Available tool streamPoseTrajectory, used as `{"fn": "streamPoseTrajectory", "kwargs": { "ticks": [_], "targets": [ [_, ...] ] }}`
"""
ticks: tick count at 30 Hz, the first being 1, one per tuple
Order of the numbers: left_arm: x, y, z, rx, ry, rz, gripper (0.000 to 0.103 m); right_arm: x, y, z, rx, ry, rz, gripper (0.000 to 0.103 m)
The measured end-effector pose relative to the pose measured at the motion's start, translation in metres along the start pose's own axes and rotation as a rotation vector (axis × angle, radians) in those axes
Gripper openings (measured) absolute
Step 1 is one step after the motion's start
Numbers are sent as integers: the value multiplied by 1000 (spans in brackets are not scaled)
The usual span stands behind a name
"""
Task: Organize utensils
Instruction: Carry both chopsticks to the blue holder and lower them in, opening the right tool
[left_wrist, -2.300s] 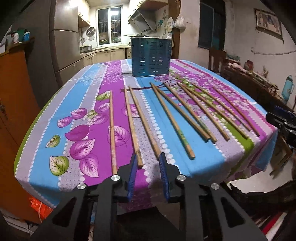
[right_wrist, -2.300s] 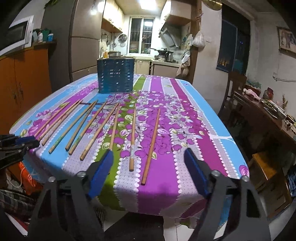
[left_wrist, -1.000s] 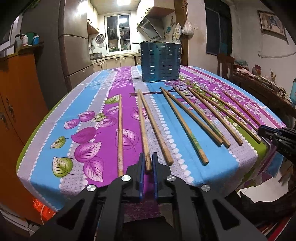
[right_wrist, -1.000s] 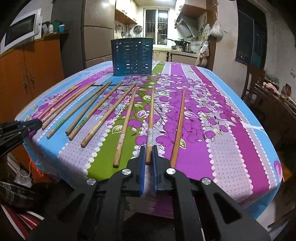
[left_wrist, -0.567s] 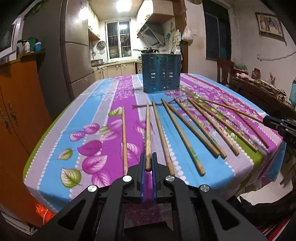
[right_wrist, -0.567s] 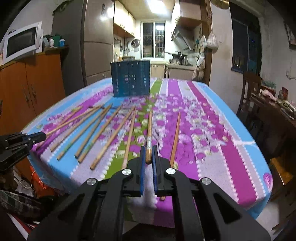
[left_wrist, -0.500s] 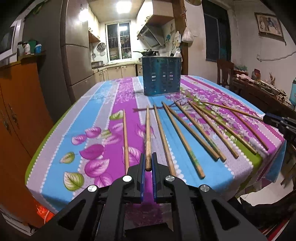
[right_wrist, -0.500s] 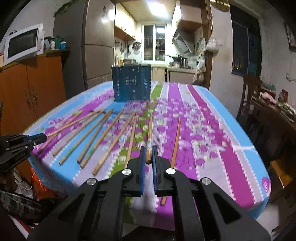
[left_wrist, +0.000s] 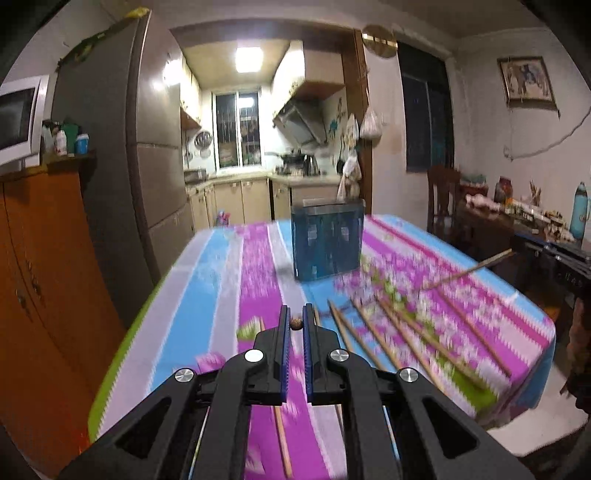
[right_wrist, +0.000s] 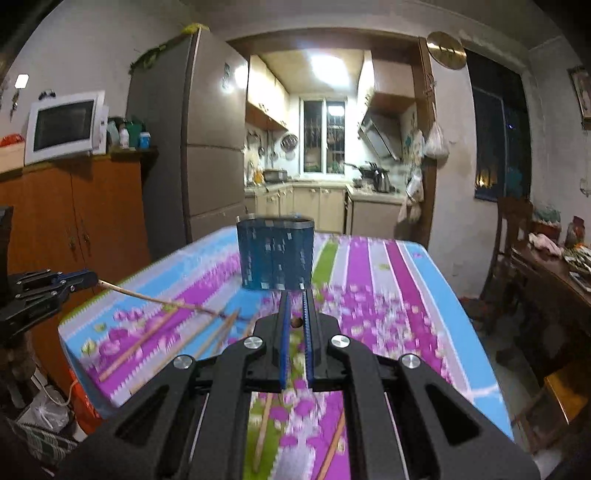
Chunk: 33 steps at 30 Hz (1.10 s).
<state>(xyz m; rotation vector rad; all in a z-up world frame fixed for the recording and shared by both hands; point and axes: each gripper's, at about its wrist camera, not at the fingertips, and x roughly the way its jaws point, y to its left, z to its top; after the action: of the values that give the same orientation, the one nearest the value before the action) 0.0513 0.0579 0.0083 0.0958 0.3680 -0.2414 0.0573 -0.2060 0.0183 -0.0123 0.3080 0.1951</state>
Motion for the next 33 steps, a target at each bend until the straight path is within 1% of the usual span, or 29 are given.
{"fn": "streamPoseTrajectory", "kwargs": {
  "ticks": [2, 5, 9, 11, 15, 23, 25, 26, 27, 30, 32, 33],
  "targets": [
    [2, 4, 20, 4, -41, -11, 8, 4, -5, 16, -3, -24, 14, 5],
    [11, 6, 37, 24, -69, -8, 8, 11, -14, 35, 1, -41, 34, 5],
    [27, 12, 60, 11, -66, -50, 8, 21, -21, 54, 4, -45, 54, 5],
    [29, 14, 73, 5, -77, -64, 8, 24, -25, 63, 10, -46, 64, 5],
    [26, 15, 101, 0, -105, -122, 8, 27, -30, 81, 16, -53, 83, 5],
    [45, 11, 138, -15, -114, -183, 8, 47, -31, 110, 10, -53, 111, 4],
    [53, 11, 156, -27, -113, -211, 8, 53, -33, 127, -1, -68, 113, 3],
    [55, 11, 164, -28, -116, -218, 8, 55, -33, 137, -7, -82, 114, 0],
    [58, 10, 174, -29, -120, -225, 8, 57, -33, 146, -12, -96, 110, 0],
    [72, 15, 213, -49, -147, -234, 8, 69, -36, 184, -29, -161, 88, 0],
    [83, 19, 231, -67, -156, -232, 8, 80, -38, 201, -24, -177, 87, 0],
    [91, 20, 241, -72, -159, -223, 8, 89, -39, 209, -30, -181, 73, 0]
  ]
}}
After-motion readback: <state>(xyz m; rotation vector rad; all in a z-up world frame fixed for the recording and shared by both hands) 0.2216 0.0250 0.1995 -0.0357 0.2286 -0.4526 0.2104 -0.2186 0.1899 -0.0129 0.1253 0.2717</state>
